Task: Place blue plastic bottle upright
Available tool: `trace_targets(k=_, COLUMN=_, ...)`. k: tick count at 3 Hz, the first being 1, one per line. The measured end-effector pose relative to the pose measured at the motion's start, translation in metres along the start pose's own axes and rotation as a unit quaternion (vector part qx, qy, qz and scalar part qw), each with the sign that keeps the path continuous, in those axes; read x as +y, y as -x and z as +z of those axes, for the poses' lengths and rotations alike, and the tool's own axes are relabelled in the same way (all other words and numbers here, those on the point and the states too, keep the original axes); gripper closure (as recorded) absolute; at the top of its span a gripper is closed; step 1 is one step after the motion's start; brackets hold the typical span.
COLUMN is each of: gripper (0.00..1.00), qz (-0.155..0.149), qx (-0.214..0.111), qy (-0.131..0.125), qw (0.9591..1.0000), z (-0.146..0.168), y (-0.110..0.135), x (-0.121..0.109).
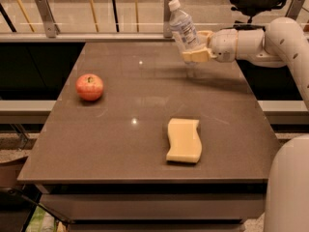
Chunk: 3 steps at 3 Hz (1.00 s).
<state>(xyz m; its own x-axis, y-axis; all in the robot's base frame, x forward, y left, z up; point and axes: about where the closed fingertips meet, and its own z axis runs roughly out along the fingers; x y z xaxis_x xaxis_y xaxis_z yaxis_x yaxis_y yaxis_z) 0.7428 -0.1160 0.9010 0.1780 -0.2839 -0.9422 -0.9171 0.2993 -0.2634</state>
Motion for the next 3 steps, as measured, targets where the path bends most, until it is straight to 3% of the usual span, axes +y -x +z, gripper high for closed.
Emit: trace_targets(k=3, gripper=1.00, qz=-0.009, qx=-0.059, qy=-0.009, qw=0.9981, z=-0.0001, y=-0.0102, x=-0.0030)
